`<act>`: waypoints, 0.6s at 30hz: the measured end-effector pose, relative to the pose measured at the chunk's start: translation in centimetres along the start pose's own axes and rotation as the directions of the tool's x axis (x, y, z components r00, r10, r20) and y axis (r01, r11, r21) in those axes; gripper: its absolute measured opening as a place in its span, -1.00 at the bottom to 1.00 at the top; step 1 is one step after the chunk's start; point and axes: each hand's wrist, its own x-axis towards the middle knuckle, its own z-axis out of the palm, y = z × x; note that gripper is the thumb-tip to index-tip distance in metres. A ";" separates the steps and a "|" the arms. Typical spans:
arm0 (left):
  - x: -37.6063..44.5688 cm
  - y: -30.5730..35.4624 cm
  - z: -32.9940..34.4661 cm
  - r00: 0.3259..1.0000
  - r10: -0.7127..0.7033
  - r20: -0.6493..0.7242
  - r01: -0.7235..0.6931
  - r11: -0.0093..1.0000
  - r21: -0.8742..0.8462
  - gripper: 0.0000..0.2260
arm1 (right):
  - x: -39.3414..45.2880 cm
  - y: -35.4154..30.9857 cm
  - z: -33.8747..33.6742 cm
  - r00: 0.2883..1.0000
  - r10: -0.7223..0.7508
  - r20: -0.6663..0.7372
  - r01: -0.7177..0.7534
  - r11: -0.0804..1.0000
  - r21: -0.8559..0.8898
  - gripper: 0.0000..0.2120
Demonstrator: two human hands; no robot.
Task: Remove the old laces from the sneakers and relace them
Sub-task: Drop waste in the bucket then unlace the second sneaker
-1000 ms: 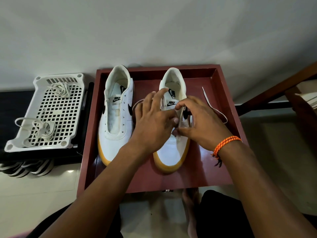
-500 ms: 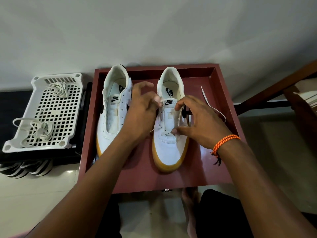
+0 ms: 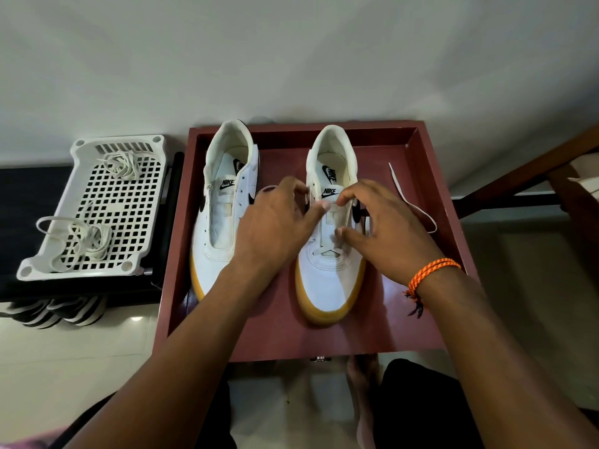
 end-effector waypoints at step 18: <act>0.4 -0.4 -1.7 0.946 -0.017 0.325 0.125 0.942 -0.313 -0.78 | -0.1 -0.8 0.5 0.995 -0.044 -0.089 0.025 0.979 -0.203 -0.83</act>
